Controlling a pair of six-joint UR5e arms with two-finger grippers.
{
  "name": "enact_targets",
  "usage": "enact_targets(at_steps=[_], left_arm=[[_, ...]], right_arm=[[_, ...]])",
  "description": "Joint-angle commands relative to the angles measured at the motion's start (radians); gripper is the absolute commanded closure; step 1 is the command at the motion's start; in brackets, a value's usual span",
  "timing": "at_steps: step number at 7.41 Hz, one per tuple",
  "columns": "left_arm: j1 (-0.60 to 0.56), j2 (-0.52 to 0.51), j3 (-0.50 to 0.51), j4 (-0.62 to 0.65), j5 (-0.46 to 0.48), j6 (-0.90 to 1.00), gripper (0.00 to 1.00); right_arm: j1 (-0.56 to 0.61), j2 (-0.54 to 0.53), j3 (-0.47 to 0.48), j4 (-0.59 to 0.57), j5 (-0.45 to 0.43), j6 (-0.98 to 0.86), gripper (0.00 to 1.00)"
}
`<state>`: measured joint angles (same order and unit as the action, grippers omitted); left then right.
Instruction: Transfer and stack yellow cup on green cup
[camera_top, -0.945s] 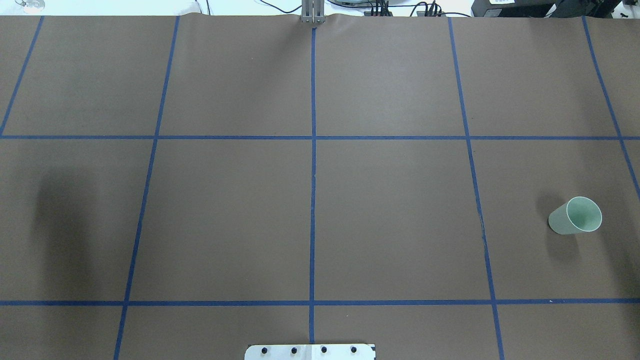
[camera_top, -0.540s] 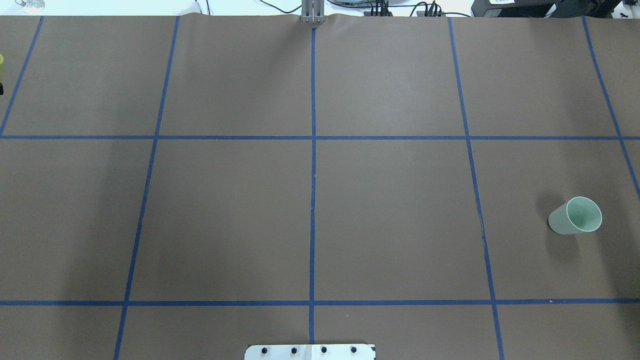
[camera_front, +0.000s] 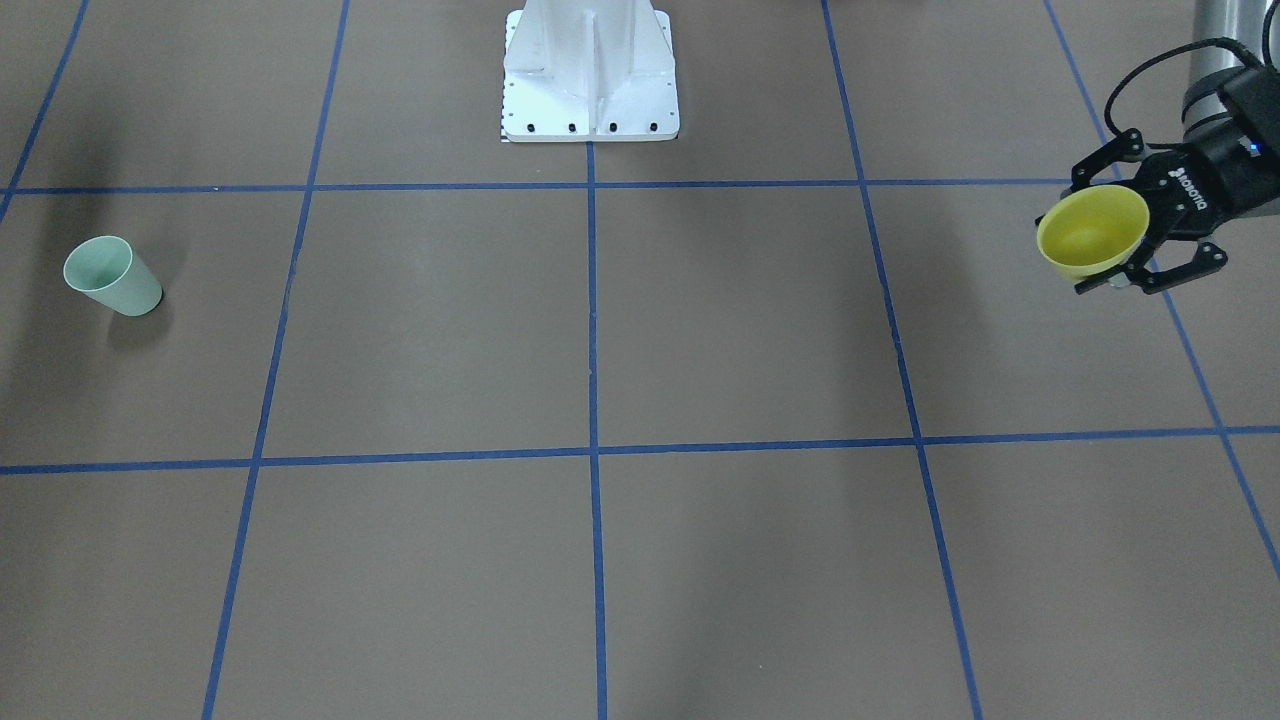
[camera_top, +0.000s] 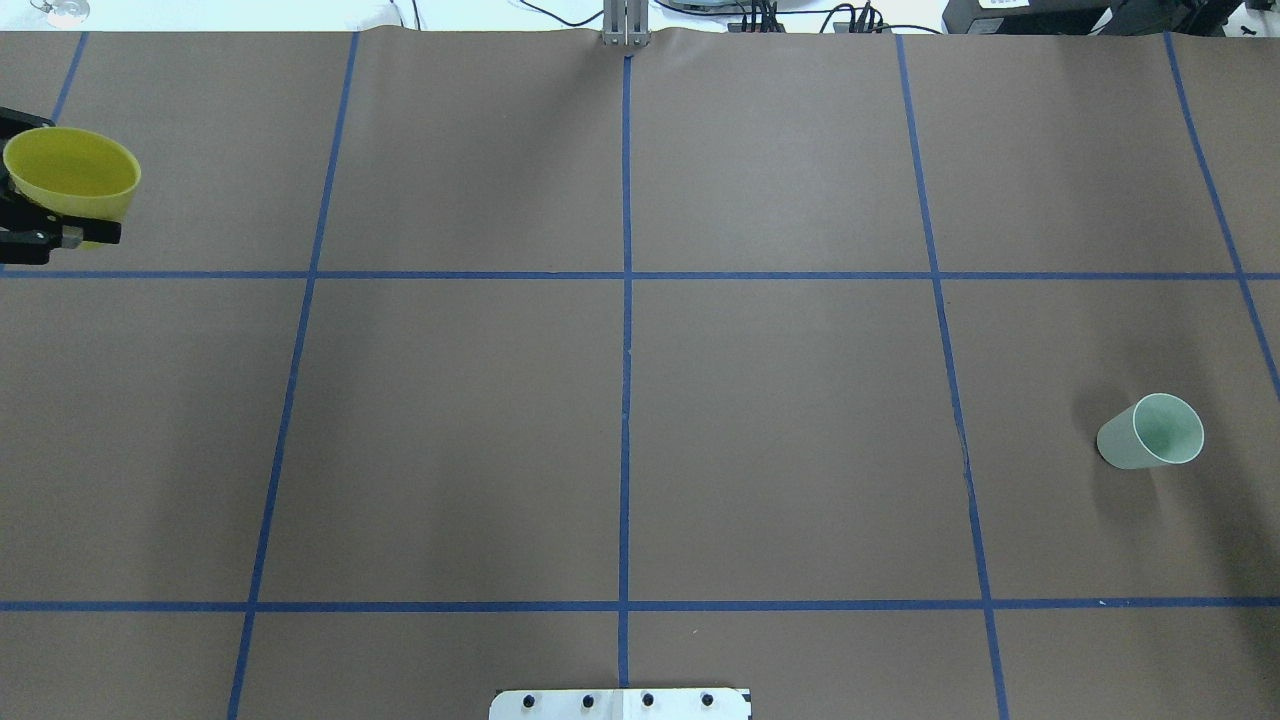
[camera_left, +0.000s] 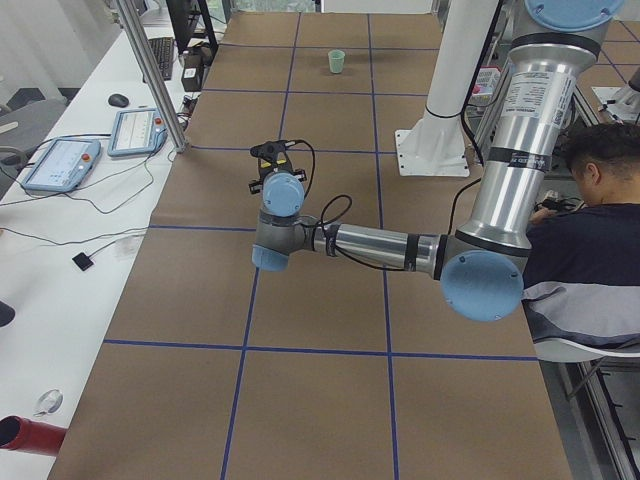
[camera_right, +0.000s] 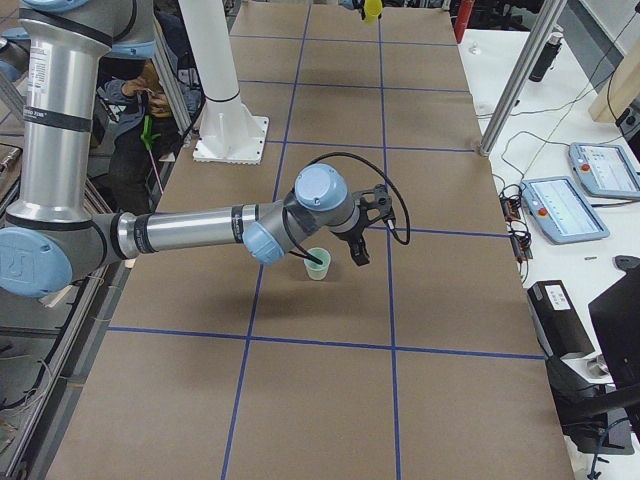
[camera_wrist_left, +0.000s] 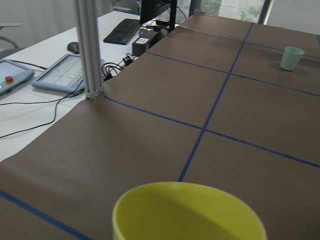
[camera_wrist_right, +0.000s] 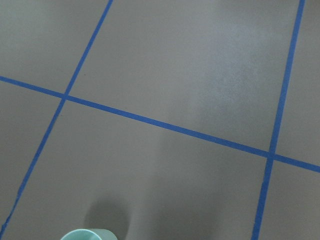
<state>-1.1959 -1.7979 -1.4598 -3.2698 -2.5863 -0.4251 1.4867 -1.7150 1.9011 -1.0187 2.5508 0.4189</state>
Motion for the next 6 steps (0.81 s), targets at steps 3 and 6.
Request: enact_targets(at_steps=[3,6], left_arm=[[0.517,-0.150,0.016,-0.176,0.365,0.002,1.00],[0.619,-0.288,0.081,-0.191,0.547,0.000,1.00]], right_arm=[[-0.158,0.188,0.016,-0.007,0.017,0.247,0.00],[-0.279,0.363,0.021,-0.004,-0.015,0.512,0.00]])
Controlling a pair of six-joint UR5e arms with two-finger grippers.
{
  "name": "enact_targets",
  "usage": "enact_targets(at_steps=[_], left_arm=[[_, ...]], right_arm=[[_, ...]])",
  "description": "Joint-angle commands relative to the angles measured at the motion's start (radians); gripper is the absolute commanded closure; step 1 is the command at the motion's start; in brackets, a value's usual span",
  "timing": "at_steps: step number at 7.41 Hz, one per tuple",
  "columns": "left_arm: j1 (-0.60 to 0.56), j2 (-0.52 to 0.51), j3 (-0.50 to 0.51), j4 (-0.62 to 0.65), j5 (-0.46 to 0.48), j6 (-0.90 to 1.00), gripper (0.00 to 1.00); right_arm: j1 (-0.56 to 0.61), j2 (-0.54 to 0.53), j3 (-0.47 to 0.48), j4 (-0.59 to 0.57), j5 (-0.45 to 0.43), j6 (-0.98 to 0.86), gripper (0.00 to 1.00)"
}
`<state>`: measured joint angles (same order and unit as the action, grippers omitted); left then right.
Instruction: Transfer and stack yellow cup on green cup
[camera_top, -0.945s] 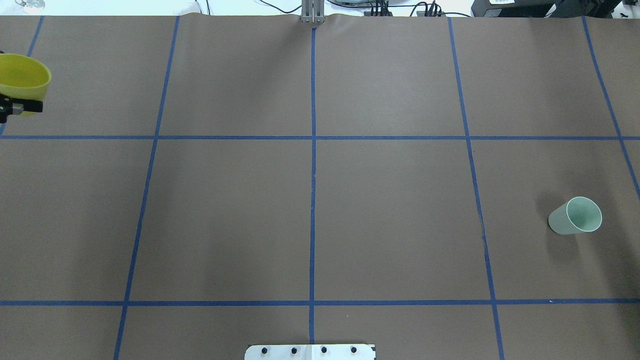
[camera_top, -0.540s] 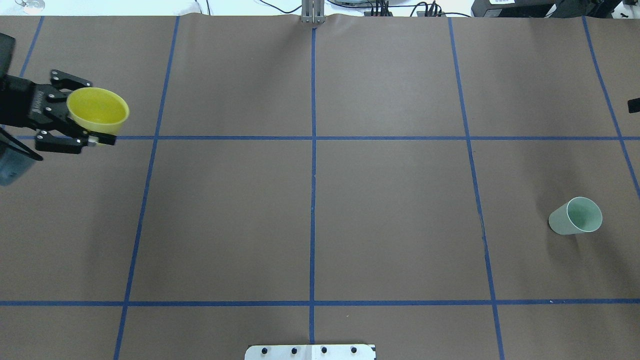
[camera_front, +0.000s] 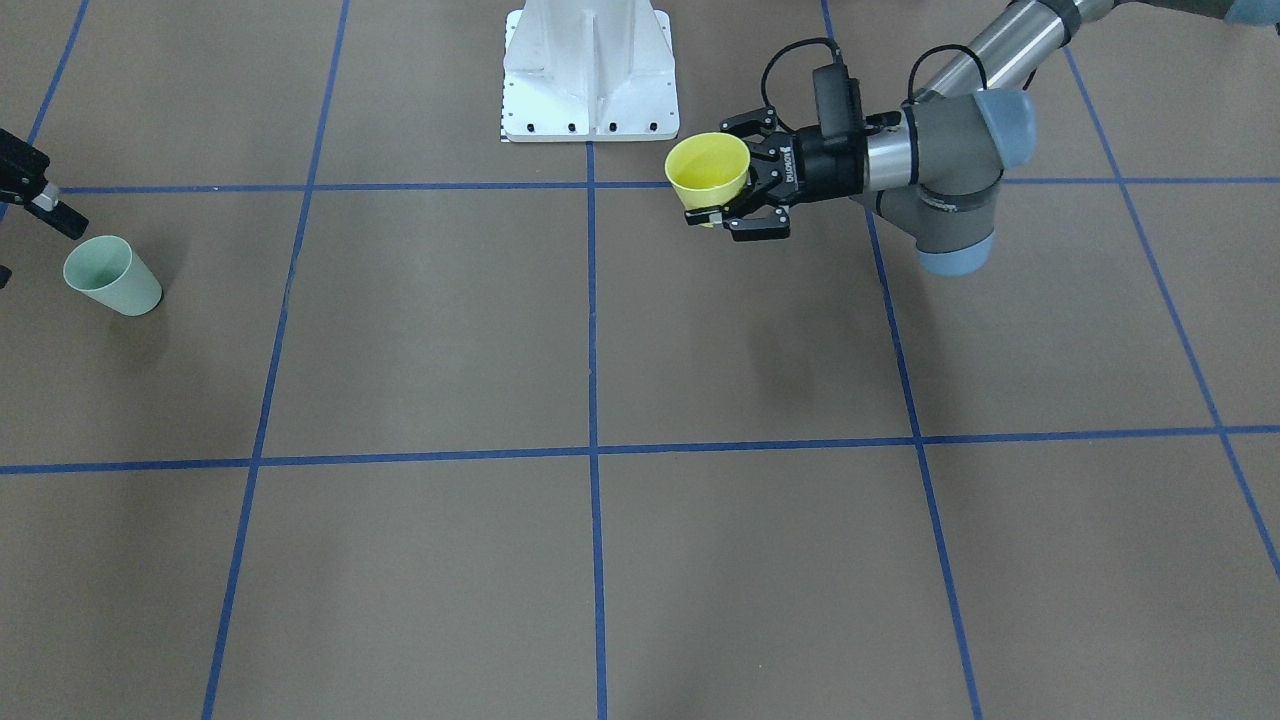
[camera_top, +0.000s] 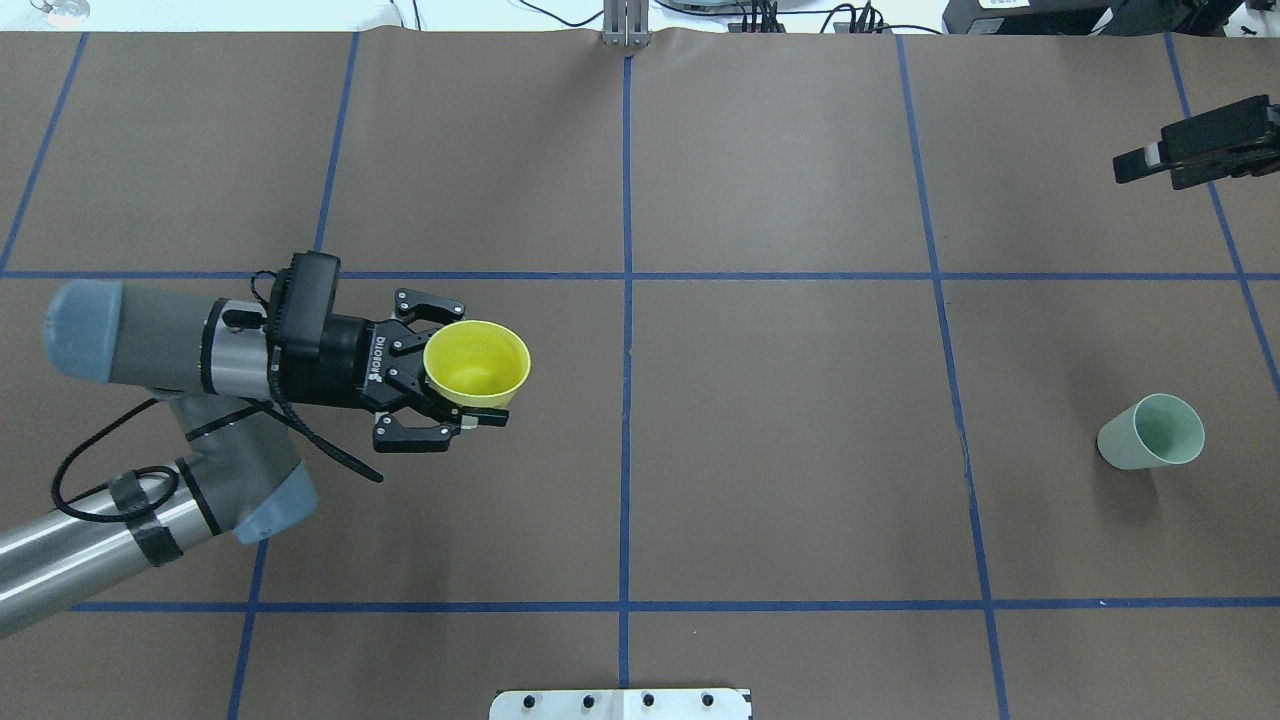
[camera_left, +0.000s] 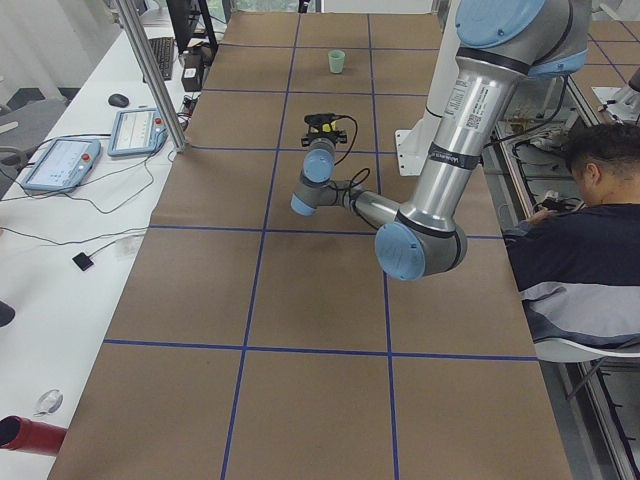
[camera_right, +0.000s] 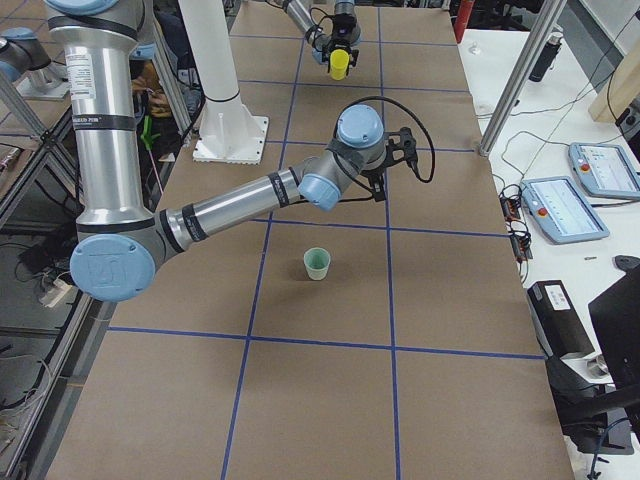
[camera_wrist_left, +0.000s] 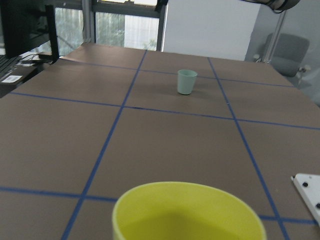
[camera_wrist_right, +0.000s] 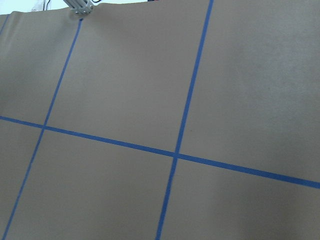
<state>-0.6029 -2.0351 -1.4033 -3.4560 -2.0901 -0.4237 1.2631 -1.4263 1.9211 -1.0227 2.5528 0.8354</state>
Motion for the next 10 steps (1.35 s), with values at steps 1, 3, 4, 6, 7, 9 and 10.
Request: enact_targets(at_steps=[1,3,4,6,7,9,10], left_arm=[[0.032,-0.092,0.055,0.000,0.121,-0.001,1.00],[0.031,-0.177,0.150,0.009,0.139,-0.001,1.00],[0.028,-0.183,0.149,0.050,0.143,-0.001,1.00],[-0.018,-0.189,0.142,0.157,0.122,0.022,1.00],[-0.029,-0.192,0.141,0.211,0.063,0.037,1.00],[-0.031,-0.192,0.141,0.227,0.055,0.082,0.98],[-0.026,-0.192,0.139,0.224,0.053,0.082,0.96]], right_arm=[[-0.133,0.137,0.002,-0.002,-0.088,0.191,0.00],[-0.304,0.248,0.009,-0.020,-0.254,0.331,0.00],[-0.364,0.298,0.045,-0.124,-0.310,0.358,0.00],[-0.509,0.383,0.148,-0.380,-0.452,0.360,0.00],[-0.551,0.424,0.145,-0.458,-0.471,0.387,0.00],[-0.591,0.483,0.095,-0.517,-0.460,0.395,0.00],[-0.591,0.516,0.060,-0.517,-0.445,0.389,0.00]])
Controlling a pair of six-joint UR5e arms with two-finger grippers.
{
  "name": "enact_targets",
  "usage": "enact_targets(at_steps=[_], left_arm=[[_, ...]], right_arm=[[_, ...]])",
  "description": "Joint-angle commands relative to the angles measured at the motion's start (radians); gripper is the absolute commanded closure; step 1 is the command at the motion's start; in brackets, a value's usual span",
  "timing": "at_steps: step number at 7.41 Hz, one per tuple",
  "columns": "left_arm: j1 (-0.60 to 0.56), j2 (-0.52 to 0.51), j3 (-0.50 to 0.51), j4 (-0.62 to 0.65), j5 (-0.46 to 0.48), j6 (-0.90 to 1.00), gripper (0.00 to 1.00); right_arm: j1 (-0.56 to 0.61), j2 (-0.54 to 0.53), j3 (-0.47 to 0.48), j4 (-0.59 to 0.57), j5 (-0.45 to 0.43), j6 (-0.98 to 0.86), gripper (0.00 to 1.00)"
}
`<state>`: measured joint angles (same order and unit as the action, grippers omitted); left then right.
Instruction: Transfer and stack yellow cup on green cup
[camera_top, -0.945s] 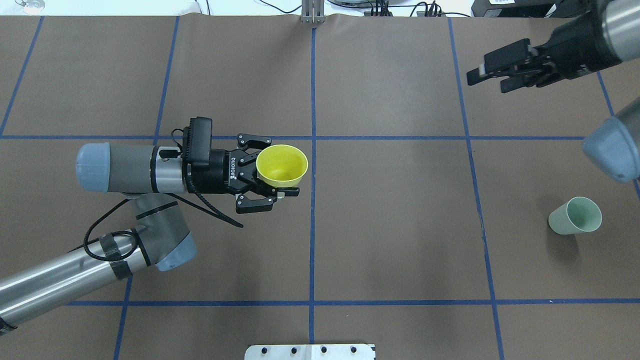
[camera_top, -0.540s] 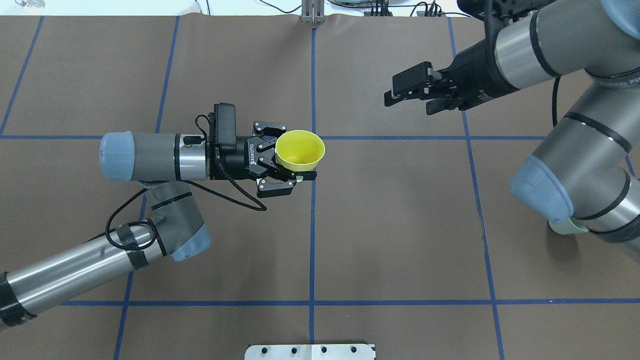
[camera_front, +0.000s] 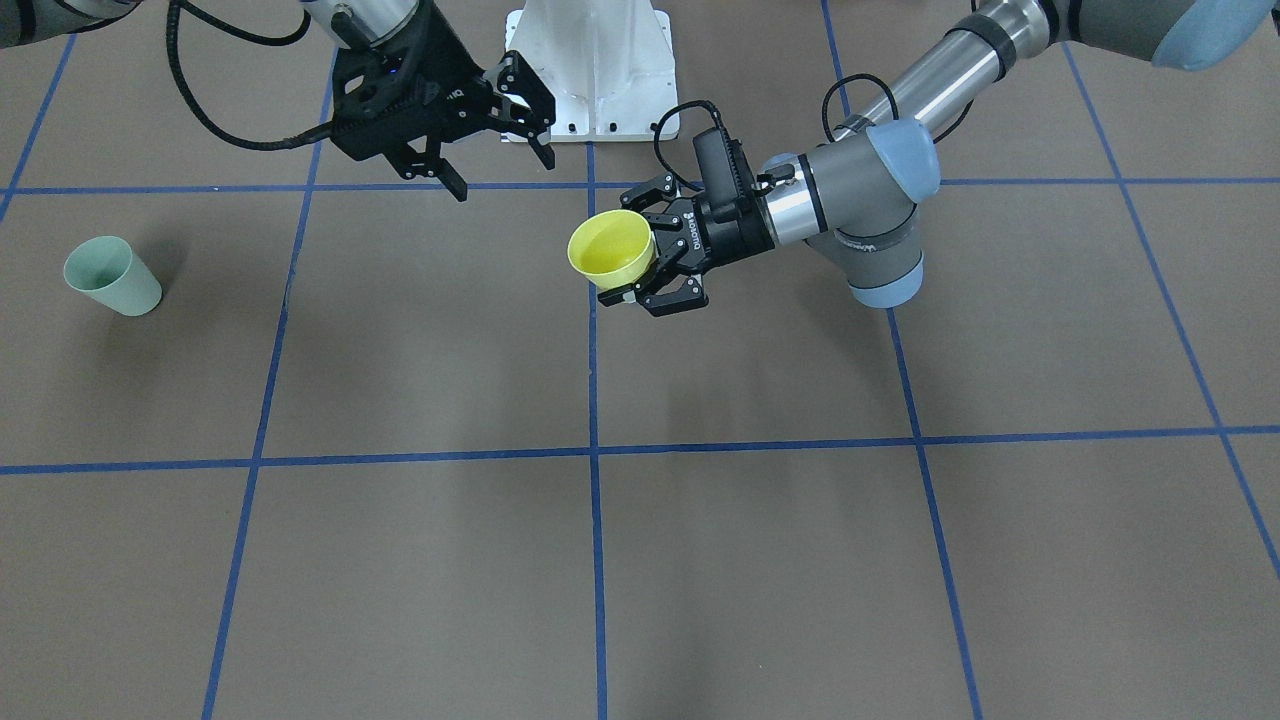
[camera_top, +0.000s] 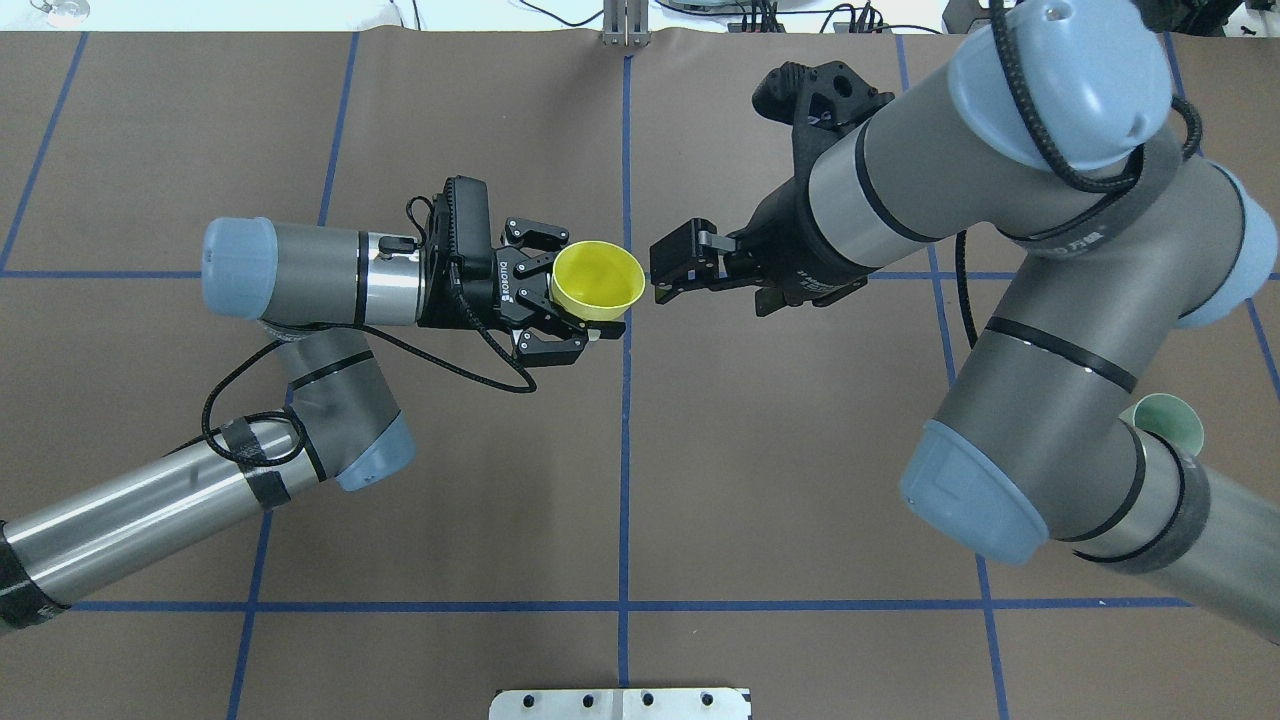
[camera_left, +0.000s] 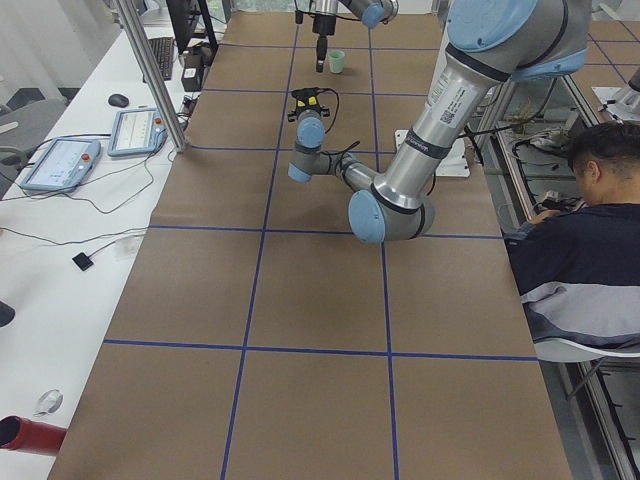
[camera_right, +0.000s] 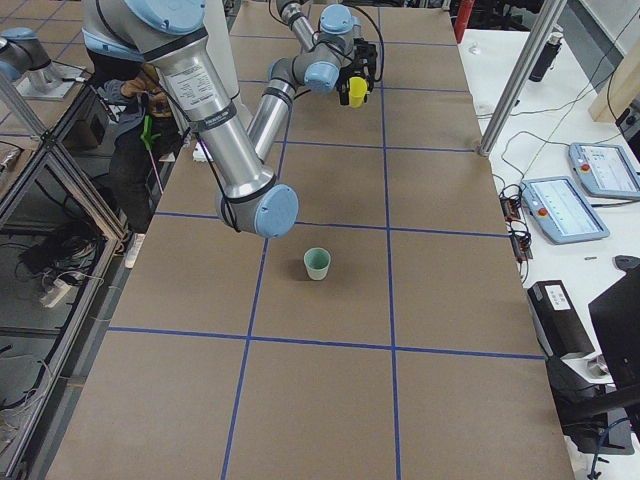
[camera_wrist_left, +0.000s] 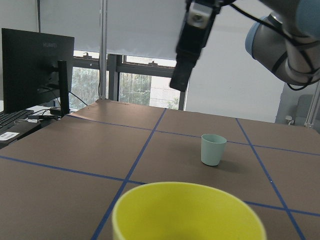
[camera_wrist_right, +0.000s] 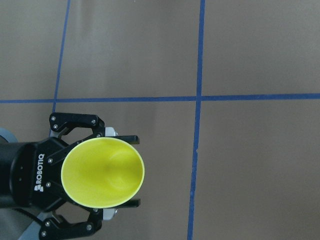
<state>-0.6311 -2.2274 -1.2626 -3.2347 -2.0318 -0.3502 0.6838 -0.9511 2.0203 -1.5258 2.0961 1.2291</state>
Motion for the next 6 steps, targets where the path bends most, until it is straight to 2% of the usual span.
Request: enact_targets(at_steps=[1,3,6], left_arm=[[0.007,0.003,-0.008,-0.002,-0.005,0.010,0.95],[0.010,0.017,-0.030,-0.023,-0.004,0.010,0.90],[0.019,0.048,-0.041,-0.095,-0.004,0.010,0.89]], right_arm=[[-0.010,0.054,-0.049,-0.013,0.030,-0.005,0.00],[0.000,0.054,-0.051,-0.007,0.036,-0.013,0.00],[0.003,0.055,-0.057,-0.008,0.035,-0.013,0.02]])
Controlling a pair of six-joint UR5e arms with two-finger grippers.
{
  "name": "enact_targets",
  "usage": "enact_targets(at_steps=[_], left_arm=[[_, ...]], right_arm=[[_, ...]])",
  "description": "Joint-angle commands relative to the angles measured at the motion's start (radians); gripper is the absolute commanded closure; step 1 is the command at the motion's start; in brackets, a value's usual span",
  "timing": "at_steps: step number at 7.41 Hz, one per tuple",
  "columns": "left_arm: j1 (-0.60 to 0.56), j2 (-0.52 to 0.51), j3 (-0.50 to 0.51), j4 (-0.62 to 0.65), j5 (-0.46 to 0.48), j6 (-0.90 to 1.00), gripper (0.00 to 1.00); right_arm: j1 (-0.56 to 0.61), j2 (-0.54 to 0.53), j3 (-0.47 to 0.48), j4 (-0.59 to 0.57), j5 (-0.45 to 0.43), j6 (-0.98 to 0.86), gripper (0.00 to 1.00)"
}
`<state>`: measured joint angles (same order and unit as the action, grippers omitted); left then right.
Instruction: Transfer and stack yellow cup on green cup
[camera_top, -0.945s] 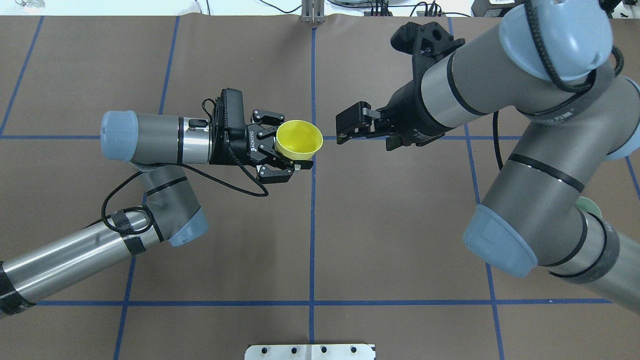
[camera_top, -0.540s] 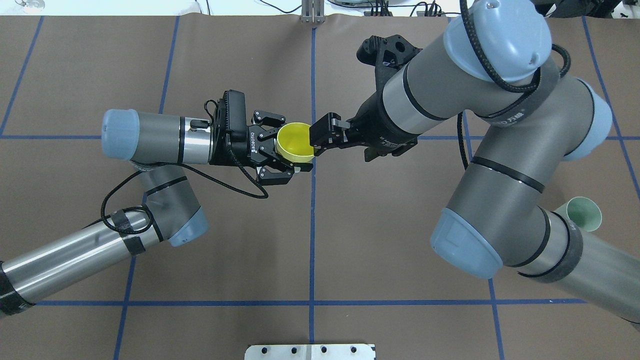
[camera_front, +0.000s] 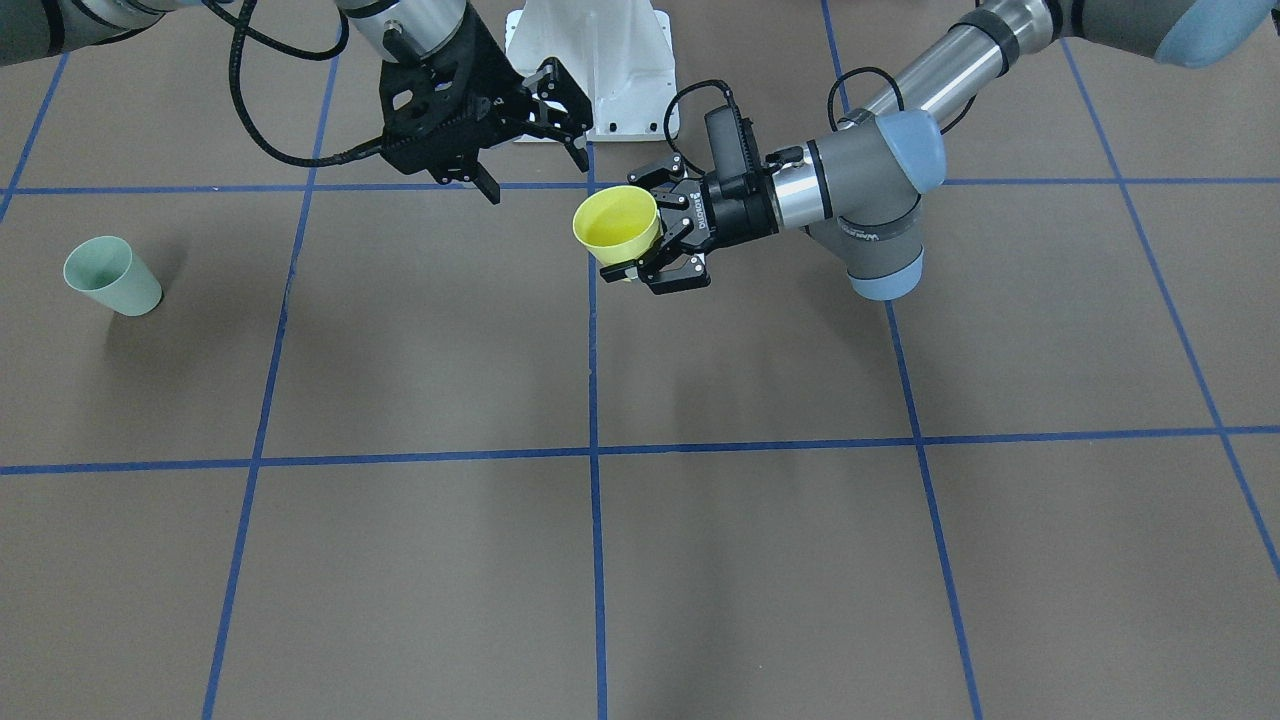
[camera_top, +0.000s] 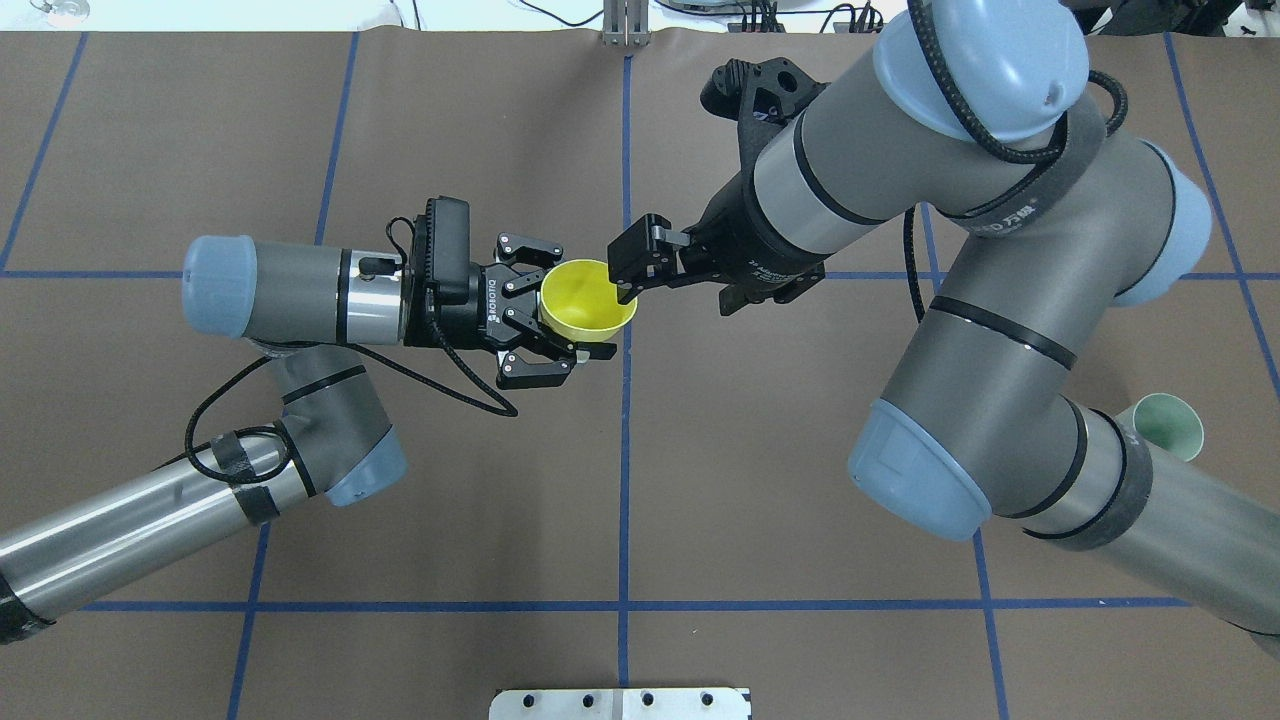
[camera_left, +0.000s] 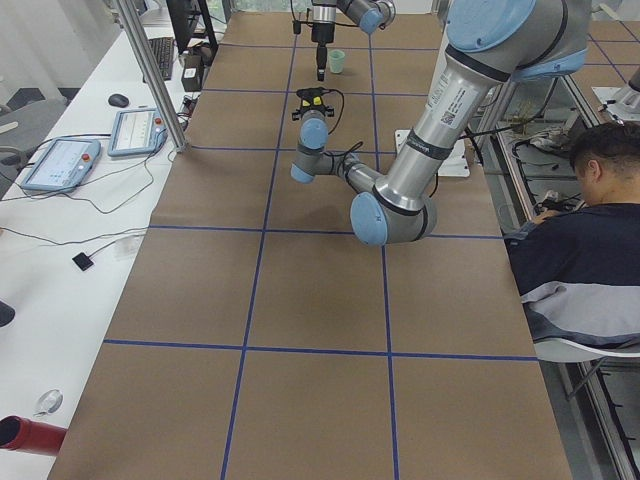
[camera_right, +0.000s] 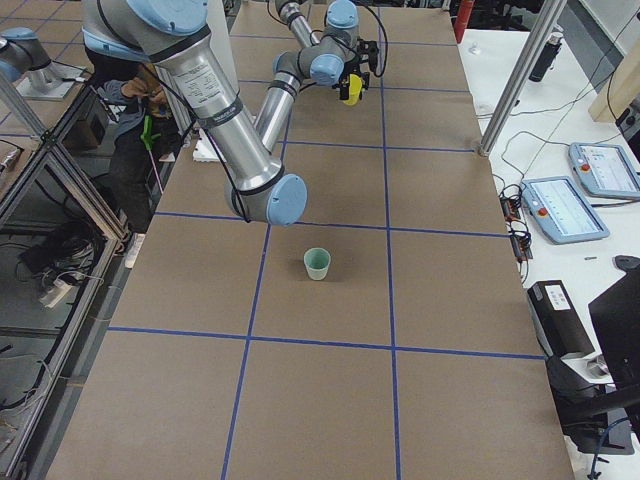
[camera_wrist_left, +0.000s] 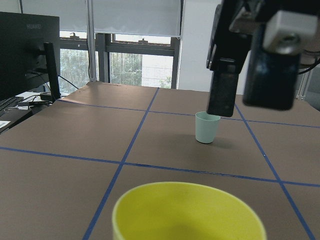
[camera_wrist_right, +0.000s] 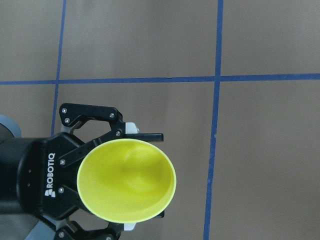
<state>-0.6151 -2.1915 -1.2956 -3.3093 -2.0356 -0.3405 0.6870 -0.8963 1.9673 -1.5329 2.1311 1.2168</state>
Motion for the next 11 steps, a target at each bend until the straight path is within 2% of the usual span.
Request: enact_targets(at_steps=[1,5,11], left_arm=[[0.015,0.010,-0.023,-0.021,0.002,0.002,0.89],[0.035,0.012,-0.042,-0.015,0.012,0.057,0.89],[0.063,0.010,-0.034,-0.010,0.014,0.057,0.89]], right_arm=[[0.000,0.004,-0.010,-0.006,0.001,0.001,0.02],[-0.015,0.060,-0.090,-0.026,0.018,0.006,0.02],[-0.040,0.057,-0.104,-0.029,0.009,0.003,0.03]])
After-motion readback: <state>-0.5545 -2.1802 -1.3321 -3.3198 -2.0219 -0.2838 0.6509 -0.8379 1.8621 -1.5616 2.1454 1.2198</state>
